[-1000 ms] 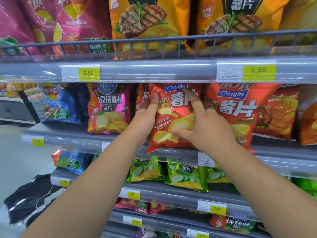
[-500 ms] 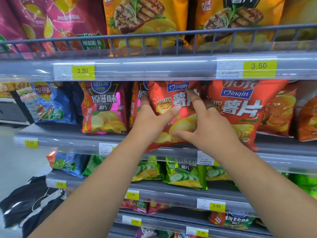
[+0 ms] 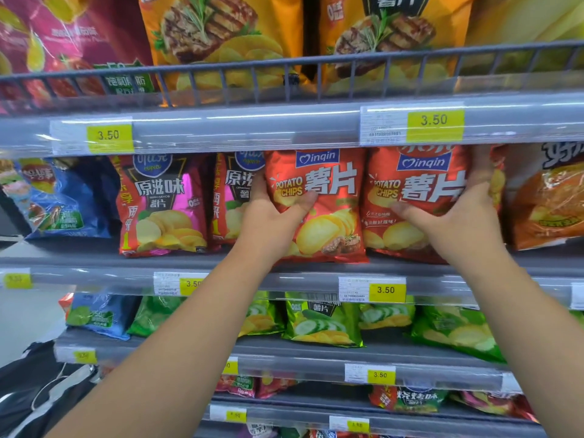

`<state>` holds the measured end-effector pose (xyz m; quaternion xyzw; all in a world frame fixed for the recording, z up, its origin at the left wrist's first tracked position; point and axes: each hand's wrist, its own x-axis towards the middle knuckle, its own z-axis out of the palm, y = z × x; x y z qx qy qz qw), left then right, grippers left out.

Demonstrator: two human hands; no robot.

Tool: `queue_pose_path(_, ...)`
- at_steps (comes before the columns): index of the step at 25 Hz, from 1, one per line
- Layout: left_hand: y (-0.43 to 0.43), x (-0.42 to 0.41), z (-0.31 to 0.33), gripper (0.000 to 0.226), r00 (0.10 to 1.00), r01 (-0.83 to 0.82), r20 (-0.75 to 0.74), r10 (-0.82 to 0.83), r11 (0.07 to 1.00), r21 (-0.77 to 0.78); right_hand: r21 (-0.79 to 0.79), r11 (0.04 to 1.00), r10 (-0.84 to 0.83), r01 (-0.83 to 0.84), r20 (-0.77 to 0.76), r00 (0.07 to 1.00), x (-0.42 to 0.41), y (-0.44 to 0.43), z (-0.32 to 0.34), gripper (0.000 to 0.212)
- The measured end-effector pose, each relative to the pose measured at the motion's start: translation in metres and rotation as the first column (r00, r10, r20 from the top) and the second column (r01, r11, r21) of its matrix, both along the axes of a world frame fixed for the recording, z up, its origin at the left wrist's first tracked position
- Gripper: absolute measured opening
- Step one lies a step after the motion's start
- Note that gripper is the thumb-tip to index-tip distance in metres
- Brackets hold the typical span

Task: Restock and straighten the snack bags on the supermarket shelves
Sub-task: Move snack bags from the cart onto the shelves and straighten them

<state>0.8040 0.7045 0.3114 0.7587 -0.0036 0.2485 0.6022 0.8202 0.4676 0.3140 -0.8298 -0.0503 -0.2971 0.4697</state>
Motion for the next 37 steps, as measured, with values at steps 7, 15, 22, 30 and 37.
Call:
queue_pose_path(7,-0.008,0.002,-0.005,0.058,0.996,0.066,-0.061,-0.067,0.998,-0.02,0.008,0.999,0.043,-0.043,-0.055,0.998,0.002,-0.015,0.014,0.101)
queue_pose_path(15,0.011,0.011,-0.005,0.079,0.996,0.06,-0.067,-0.062,0.998,-0.036,-0.02,0.999,0.025,-0.026,-0.039,0.999,0.013,-0.005,0.002,0.104)
queue_pose_path(22,0.023,0.009,-0.002,0.063,1.0,0.0,0.01,0.0,1.0,-0.018,-0.003,0.995,0.1,-0.1,-0.042,0.994,0.008,-0.014,0.015,0.1)
queue_pose_path(30,0.022,0.007,0.001,0.07,0.997,-0.052,0.062,0.05,0.998,0.03,-0.03,0.995,0.092,-0.095,-0.072,0.993,0.005,-0.016,0.016,0.097)
queue_pose_path(37,0.026,0.013,-0.002,0.075,0.993,-0.104,0.074,0.095,0.986,0.13,-0.114,0.993,0.038,-0.041,-0.024,0.999,0.016,0.006,0.002,0.122)
